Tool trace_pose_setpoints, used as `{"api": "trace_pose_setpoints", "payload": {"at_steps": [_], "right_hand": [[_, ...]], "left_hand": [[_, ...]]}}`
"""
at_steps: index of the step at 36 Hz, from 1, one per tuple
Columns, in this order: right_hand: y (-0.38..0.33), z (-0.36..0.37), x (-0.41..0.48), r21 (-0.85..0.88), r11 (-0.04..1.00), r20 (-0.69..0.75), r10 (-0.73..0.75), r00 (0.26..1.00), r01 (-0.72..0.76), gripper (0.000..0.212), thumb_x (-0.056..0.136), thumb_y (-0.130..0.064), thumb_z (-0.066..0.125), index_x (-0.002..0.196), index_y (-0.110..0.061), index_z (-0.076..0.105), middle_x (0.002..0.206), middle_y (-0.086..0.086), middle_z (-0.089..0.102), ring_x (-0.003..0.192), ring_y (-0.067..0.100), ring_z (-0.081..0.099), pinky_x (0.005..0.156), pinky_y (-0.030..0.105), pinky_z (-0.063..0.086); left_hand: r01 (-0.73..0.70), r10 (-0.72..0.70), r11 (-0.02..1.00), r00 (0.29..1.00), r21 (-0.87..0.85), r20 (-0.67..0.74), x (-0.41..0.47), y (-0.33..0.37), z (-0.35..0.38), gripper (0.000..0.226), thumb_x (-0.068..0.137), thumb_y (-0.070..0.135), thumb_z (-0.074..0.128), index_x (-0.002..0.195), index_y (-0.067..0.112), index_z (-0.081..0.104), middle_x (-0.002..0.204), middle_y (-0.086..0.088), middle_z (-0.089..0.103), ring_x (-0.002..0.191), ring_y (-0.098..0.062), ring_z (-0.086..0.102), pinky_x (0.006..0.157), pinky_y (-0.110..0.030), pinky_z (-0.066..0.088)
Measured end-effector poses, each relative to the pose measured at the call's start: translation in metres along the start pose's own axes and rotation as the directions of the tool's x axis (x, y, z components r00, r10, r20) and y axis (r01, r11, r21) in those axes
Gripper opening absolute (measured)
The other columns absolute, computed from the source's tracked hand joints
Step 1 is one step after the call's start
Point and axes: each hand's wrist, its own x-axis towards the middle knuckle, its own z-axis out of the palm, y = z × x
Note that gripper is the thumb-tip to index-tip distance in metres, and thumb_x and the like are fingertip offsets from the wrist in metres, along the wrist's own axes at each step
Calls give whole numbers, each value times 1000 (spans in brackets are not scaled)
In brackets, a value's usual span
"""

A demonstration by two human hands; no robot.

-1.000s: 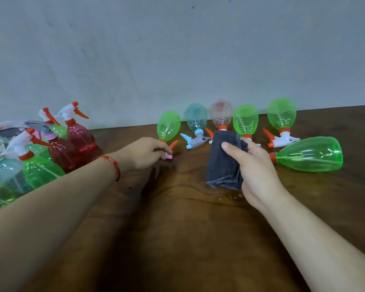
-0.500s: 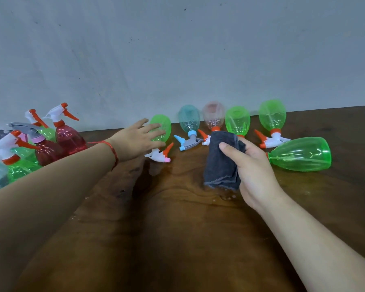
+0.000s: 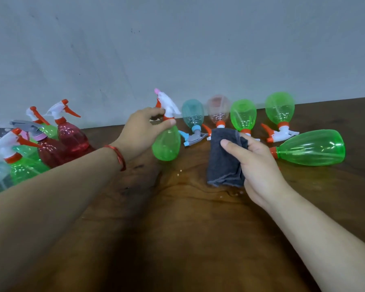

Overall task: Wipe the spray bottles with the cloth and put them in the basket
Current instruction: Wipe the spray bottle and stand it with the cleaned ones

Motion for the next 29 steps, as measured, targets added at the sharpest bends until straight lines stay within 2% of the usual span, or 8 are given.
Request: {"api": "trace_pose_setpoints", "payload": {"at_steps": [2,6,9,12,16,21,25,29], "right_hand": [[1,1,-1,7,1000,3,3,1000,-4,20,100,-12,69,119,-15,76,112,8,80,100,25,77,85,41,65],[3,0,-2,-27,1000,20,15,1000,-15,20,100,-12,69,118,-17,76,111,7,80,101,25,78,82,39,64],[4,1,-2,-44,999,20,15,1000,-14,20,100,-13,69,119,-17,75,110,5,81,101,24,78,83,39,64],[5,2,-3,-55,998,34,20,999,-18,23,100,-13,69,122,-17,74,112,4,80,101,23,78,81,37,63],[6,2,-4,-66,998,35,15,999,-12,23,100,-13,69,123,-16,74,112,6,80,102,24,78,84,40,63],[4,3,-1,-91,995,50,-25,998,29,20,101,-14,68,120,-17,75,112,5,80,102,24,78,87,43,63],[6,9,-5,-228,958,17,-175,984,174,16,101,-12,69,108,-24,78,102,-3,81,96,12,77,80,28,62],[14,11,-8,-521,783,16,-389,921,340,31,101,-13,70,102,-43,77,97,-19,78,94,1,73,80,21,58]], "left_hand": [[47,-46,990,999,-130,11,-11,5,3,24,96,46,78,110,27,80,95,18,76,89,1,67,85,-19,47],[111,-123,967,992,-227,-39,-31,8,13,20,97,39,79,114,28,80,101,15,80,98,1,73,93,-21,55],[125,-130,973,991,-197,-14,-40,12,19,37,98,45,76,132,31,71,113,17,78,109,2,70,98,-20,52],[157,-134,923,987,-350,90,-54,11,28,52,101,39,75,149,36,55,123,19,74,116,1,69,104,-24,52],[175,-123,917,979,-360,162,-65,-9,42,104,84,29,93,165,34,28,144,19,62,131,1,62,118,-39,49],[222,-193,908,974,-356,115,-61,-19,51,124,69,42,95,165,44,17,137,13,66,125,-3,67,117,-45,50],[165,-170,906,985,-390,23,-69,-8,54,118,67,41,97,160,45,25,133,8,66,123,-8,68,112,-44,54],[83,-99,871,995,-485,-7,-81,20,47,114,68,46,99,159,44,29,134,13,68,123,-12,70,107,-45,57]]}}
